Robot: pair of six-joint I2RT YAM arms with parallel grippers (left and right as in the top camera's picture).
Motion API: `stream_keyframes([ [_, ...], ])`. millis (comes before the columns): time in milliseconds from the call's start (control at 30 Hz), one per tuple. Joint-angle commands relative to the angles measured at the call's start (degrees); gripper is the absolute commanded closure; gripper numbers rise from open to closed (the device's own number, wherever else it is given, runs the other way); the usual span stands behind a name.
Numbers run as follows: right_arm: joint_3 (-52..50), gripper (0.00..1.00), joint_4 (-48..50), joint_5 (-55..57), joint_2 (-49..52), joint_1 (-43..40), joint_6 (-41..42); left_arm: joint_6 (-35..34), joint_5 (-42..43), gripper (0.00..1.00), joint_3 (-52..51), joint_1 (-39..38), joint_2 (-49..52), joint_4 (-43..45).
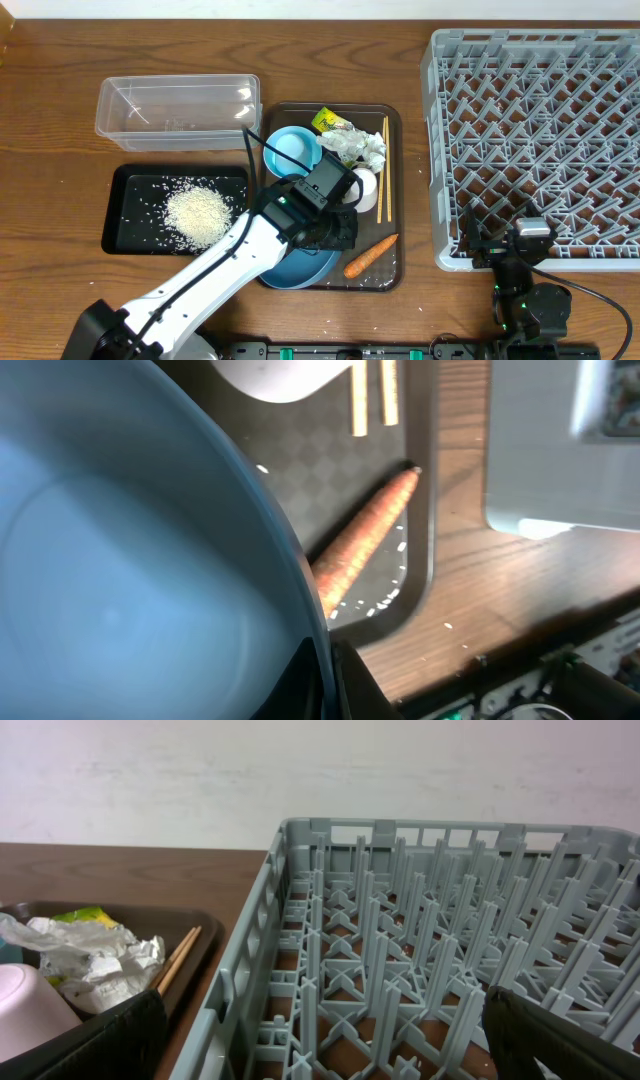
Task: Sort waste into correct bins and load items into the dishwasher rack
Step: 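Lower the blue plate back onto the brown tray and release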
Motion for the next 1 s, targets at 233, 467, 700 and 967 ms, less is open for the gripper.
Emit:
stream_keyframes([
  [233,-0.07,0.01,-0.20,0.15,-0.07,-0.31,-0.83,-0.72,-1.90,0.89,0.90,-0.11,2.93,-0.02],
  [467,-0.07,0.01,-0.20,0.15,-0.07,-0.31,-0.83,-0.96,-1.03,0.83,0.92,-0.13,2.91,0.11],
  [700,-0.07,0.01,-0.20,0.15,-0.07,-0.31,-0.83,-1.11,3.06,0.83,0.98,-0.13,2.19,1.97],
  [967,-0.07,0.01,-0.20,0.15,-0.07,-0.31,-0.83,1.33,3.02,0.78,1.03,-0.98,-3.52,1.97],
])
